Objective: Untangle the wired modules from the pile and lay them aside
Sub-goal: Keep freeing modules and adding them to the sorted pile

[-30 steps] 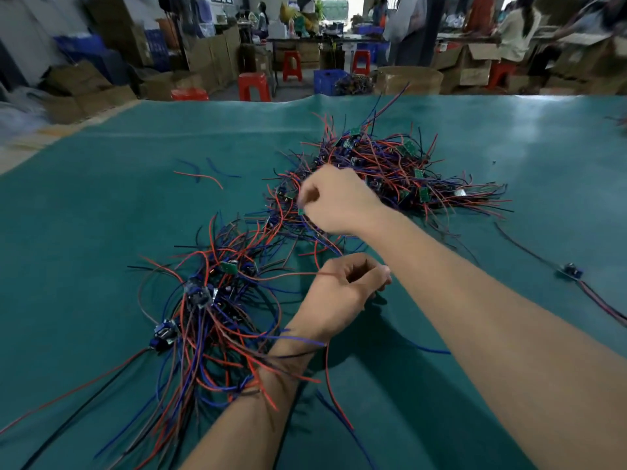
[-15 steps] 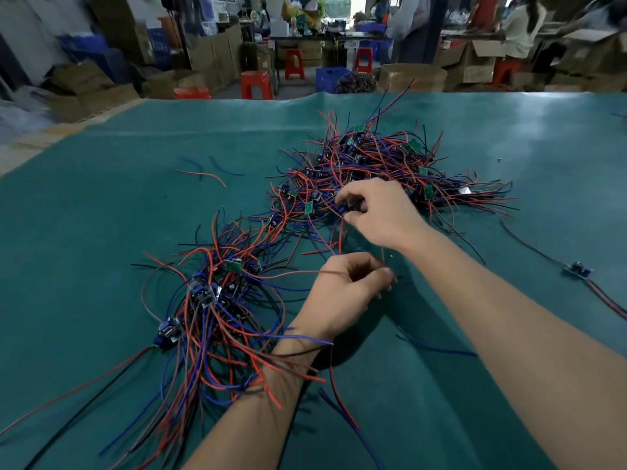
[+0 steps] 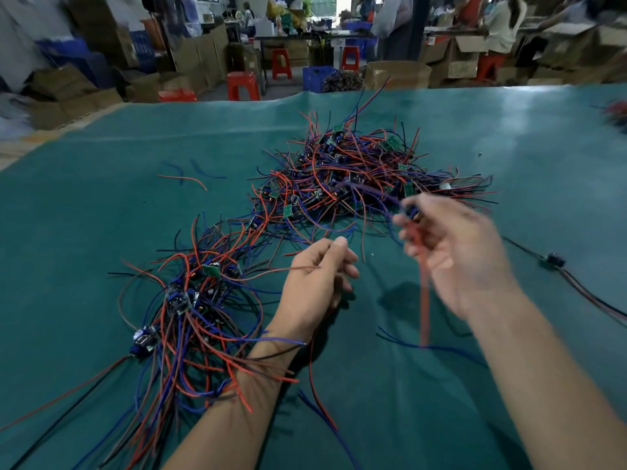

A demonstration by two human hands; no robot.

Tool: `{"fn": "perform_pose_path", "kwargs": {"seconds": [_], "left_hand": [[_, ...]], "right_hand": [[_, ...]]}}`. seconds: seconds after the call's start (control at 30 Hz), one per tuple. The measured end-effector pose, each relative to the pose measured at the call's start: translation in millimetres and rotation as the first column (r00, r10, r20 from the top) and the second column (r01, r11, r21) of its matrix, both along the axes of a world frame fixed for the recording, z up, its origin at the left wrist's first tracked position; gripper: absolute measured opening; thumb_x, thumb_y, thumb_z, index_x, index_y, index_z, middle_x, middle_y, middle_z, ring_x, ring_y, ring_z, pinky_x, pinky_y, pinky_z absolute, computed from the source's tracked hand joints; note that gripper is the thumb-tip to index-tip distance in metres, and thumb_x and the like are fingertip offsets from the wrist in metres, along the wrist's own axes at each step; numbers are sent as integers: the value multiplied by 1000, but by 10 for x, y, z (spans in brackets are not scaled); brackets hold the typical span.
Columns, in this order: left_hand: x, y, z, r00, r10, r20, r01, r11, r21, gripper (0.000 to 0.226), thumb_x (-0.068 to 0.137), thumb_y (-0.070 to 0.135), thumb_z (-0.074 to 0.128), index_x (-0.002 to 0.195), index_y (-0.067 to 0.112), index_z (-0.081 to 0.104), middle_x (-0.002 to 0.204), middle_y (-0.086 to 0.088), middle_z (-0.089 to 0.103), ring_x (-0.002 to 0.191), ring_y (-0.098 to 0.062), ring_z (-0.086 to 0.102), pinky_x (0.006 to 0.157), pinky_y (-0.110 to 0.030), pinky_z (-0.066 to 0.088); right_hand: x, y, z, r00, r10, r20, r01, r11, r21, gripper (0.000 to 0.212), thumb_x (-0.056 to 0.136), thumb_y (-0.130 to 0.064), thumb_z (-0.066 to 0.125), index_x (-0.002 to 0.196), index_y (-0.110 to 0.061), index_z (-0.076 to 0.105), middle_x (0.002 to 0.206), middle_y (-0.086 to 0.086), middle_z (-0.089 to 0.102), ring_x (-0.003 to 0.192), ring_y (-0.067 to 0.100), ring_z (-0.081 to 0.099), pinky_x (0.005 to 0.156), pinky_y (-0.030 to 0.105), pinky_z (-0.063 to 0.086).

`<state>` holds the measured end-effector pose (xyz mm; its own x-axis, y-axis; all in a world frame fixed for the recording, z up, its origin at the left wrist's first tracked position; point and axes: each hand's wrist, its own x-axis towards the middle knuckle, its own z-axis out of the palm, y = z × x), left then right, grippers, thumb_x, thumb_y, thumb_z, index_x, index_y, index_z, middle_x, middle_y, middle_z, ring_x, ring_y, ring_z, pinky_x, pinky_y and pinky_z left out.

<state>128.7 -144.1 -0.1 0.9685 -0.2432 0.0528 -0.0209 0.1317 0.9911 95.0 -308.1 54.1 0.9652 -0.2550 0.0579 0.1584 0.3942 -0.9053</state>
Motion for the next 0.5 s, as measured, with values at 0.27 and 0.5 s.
{"fn": "perform_pose_path", "kwargs": {"seconds": [0.27, 0.5], "left_hand": [[-26, 62, 19, 990, -107, 87, 102, 993, 60, 22, 103, 15, 52, 87, 6, 66, 63, -1, 65, 49, -9, 55, 43, -17, 35], [-5, 30, -9, 994, -61, 94, 57, 997, 43, 23, 101, 6, 53, 83, 9, 68, 44, 8, 38, 37, -3, 27, 39, -15, 21]], "right_hand": [[66, 316, -329, 997, -28, -74, 21, 995, -101, 31, 85, 11, 70, 109, -7, 65, 79, 6, 74, 62, 15, 59, 52, 22, 47], [89, 250, -323, 996, -41, -81, 24, 978, -206, 10, 83, -6, 78, 77, -14, 80, 78, 5, 72, 61, 10, 59, 53, 21, 45]]}}
